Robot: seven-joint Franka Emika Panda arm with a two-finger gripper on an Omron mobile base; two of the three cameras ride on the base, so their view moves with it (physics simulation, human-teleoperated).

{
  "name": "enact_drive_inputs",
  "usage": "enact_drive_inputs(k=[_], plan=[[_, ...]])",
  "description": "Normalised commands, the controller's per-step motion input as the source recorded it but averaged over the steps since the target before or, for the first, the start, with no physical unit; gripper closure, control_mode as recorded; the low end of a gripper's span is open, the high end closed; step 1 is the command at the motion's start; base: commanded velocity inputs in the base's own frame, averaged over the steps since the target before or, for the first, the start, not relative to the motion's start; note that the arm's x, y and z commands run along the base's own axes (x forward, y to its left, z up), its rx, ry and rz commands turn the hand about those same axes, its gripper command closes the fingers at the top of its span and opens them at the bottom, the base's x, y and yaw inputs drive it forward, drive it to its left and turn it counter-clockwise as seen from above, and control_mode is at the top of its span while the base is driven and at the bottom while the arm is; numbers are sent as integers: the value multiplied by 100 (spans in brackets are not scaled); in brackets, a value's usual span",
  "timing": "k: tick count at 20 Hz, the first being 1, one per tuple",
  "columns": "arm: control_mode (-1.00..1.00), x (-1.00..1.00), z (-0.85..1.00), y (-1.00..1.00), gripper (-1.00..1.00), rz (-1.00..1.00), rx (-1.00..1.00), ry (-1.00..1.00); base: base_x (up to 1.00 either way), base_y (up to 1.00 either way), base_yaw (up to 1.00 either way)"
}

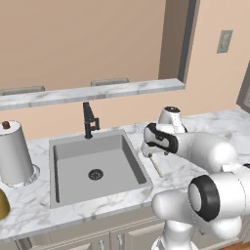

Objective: Open the cabinet. Pick the dish brush and place it next to the sink. Then close the cabinet.

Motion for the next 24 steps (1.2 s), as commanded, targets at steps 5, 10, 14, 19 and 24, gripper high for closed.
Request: enact_drive_inputs(k=[5,10,14,19,24], plan=[[-100,-71,85,0,-100,-5,1,-12,0,0,0],[-100,-38,82,0,-100,-8,0,-7,0,0,0],[-100,-30,80,0,-100,-10,0,-8,0,0,0],[-100,-26,96,-13,-100,-7,0,-3,0,0,0],[-100,-41,75,-1,-100,0,0,-2,0,0,0]])
